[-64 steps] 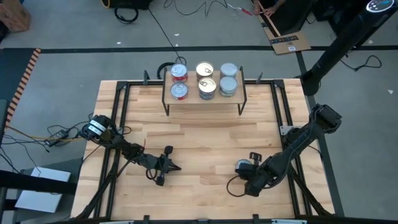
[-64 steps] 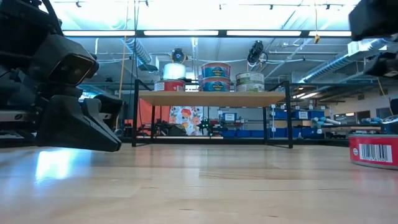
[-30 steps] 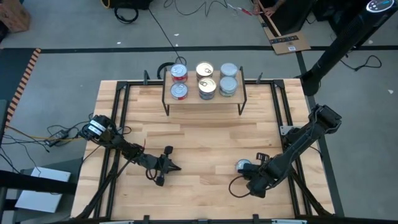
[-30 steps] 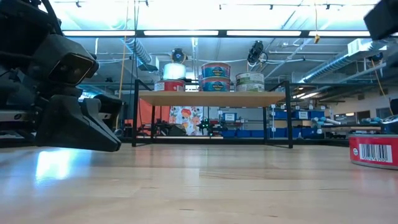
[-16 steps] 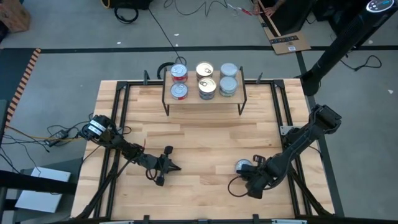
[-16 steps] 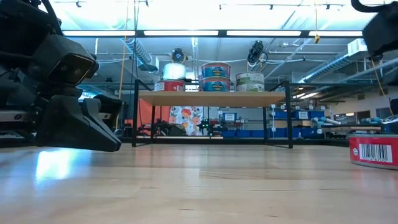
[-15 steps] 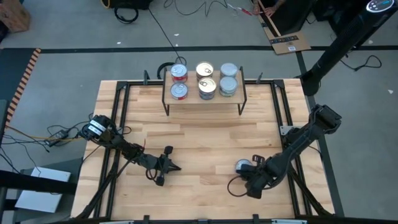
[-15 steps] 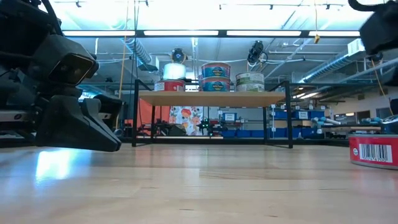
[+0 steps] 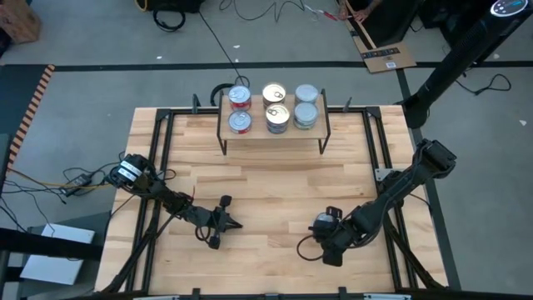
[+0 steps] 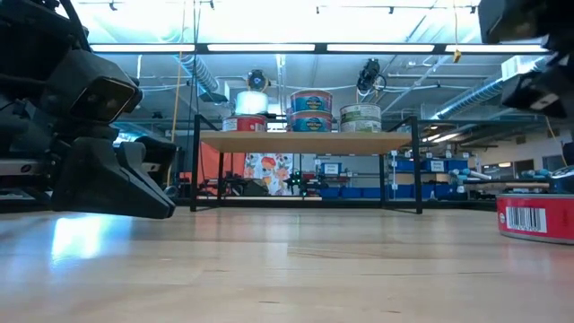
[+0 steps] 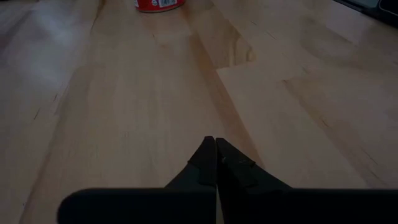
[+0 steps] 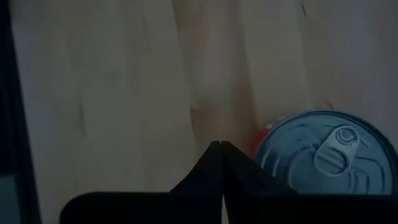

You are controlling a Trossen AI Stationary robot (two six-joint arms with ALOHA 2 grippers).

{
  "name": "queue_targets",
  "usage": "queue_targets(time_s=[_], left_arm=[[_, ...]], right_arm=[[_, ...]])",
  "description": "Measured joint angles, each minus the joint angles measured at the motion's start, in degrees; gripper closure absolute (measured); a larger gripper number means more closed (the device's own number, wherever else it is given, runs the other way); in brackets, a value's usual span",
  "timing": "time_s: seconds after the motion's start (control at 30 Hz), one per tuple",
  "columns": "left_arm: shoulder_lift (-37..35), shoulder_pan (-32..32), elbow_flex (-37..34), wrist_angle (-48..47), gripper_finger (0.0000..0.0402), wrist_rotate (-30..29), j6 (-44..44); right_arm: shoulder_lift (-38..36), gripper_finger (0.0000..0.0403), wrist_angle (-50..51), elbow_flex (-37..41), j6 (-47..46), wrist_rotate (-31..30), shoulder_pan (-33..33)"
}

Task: Stack canned seafood by type on shelf
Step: Stack the red tuna can on top of the red tuna can on the shelf

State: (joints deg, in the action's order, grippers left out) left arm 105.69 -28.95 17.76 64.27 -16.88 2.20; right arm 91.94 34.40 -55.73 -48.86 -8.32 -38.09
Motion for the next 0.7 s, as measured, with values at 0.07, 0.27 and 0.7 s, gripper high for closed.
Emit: queue_targets(time_s=[0.07, 0.27, 0.7], left_arm=[[0.0, 0.0, 0.0, 0.0, 0.0401, 0.0, 0.0], [0.0, 0.0, 0.0, 0.0, 0.0401, 0.0, 0.0], [0.0, 0.0, 0.0, 0.0, 0.0401, 0.0, 0.0]], right_arm=[[0.0, 0.0397, 1.4, -1.2, 0.3, 0.6, 0.0], [0.6, 0.0398, 5.9, -1.2, -2.9, 5.5, -0.1], [7.5, 0.0398, 5.2, -0.5, -1.4, 1.6, 0.7]])
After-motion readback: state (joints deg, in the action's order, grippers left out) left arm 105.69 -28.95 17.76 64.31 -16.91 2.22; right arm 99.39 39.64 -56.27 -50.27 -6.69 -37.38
